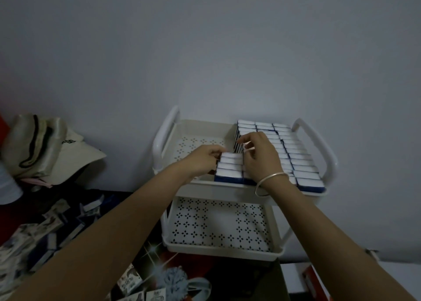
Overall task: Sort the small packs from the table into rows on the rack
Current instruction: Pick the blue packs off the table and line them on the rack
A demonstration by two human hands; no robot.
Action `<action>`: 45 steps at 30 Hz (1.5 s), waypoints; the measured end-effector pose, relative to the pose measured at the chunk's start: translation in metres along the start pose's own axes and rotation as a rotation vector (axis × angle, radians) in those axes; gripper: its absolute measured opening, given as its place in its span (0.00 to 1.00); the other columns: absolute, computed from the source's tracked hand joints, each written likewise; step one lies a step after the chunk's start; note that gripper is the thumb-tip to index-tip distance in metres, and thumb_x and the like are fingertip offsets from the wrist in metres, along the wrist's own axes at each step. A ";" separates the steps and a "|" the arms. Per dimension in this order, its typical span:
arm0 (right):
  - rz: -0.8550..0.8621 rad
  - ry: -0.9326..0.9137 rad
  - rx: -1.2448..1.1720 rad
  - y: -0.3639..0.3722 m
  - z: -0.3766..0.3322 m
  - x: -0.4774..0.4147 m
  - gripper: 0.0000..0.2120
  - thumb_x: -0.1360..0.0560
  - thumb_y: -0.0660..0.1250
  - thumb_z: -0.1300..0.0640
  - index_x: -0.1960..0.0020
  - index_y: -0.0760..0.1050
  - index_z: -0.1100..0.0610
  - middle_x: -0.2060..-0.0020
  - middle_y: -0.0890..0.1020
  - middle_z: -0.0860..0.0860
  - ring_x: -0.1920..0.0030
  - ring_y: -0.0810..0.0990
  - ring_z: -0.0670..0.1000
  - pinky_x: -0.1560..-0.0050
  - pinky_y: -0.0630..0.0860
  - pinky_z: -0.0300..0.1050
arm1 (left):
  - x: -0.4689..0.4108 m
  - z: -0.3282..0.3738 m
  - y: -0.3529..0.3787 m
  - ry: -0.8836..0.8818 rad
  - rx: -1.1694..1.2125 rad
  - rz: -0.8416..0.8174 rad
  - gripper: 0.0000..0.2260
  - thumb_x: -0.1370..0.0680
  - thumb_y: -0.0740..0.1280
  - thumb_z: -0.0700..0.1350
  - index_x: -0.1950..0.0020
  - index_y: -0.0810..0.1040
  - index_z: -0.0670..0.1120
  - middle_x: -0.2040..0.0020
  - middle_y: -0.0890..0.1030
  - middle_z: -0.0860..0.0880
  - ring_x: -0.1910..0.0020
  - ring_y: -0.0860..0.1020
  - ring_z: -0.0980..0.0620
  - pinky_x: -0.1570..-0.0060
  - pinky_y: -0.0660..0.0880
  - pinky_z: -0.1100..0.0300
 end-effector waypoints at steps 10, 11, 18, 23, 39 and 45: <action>0.079 -0.327 -0.099 -0.008 -0.096 0.036 0.12 0.33 0.59 0.68 0.57 0.77 0.57 0.61 0.78 0.48 0.59 0.74 0.48 0.60 0.72 0.43 | 0.061 0.025 -0.053 0.247 -0.153 0.245 0.22 0.23 0.55 0.30 0.34 0.74 0.47 0.37 0.79 0.49 0.38 0.78 0.52 0.40 0.76 0.52; 0.065 -0.350 -0.150 -0.004 -0.110 0.044 0.11 0.33 0.59 0.67 0.59 0.77 0.57 0.63 0.79 0.49 0.62 0.75 0.47 0.62 0.73 0.43 | 0.080 0.022 -0.068 0.279 -0.097 0.297 0.19 0.22 0.55 0.30 0.40 0.78 0.47 0.44 0.82 0.50 0.45 0.81 0.54 0.46 0.79 0.57; -0.341 -0.377 -0.363 0.122 -0.156 0.114 0.11 0.32 0.58 0.62 0.61 0.78 0.53 0.63 0.81 0.47 0.63 0.79 0.48 0.60 0.75 0.43 | 0.188 -0.090 -0.167 0.156 0.033 0.699 0.14 0.22 0.56 0.29 0.54 0.79 0.41 0.65 0.84 0.52 0.72 0.77 0.59 0.72 0.73 0.67; -0.723 -0.161 -0.206 0.258 -0.126 0.164 0.12 0.28 0.60 0.63 0.48 0.77 0.54 0.53 0.82 0.51 0.53 0.80 0.53 0.53 0.77 0.44 | 0.228 -0.245 -0.204 -0.256 -0.128 0.819 0.14 0.21 0.57 0.34 0.54 0.79 0.48 0.55 0.83 0.47 0.60 0.81 0.51 0.61 0.79 0.54; -1.109 0.013 0.420 0.461 -0.065 0.197 0.30 0.20 0.49 0.42 0.23 0.38 0.43 0.25 0.35 0.58 0.24 0.40 0.62 0.26 0.52 0.56 | 0.168 -0.305 -0.246 -0.163 -0.865 0.713 0.15 0.35 0.71 0.30 0.50 0.82 0.42 0.55 0.83 0.43 0.57 0.80 0.42 0.57 0.76 0.53; -1.158 0.034 0.359 0.465 -0.053 0.193 0.28 0.21 0.53 0.39 0.24 0.48 0.38 0.23 0.46 0.61 0.24 0.43 0.60 0.29 0.58 0.55 | 0.140 -0.337 -0.264 -0.396 -1.194 0.573 0.14 0.34 0.72 0.38 0.49 0.80 0.42 0.56 0.83 0.44 0.55 0.79 0.42 0.50 0.71 0.50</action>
Point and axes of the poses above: each hand's wrist, its own x-axis away from the middle knuckle, its own y-axis out of the palm, z = x × y, the point moved 10 cm from there along -x, towards the middle knuckle
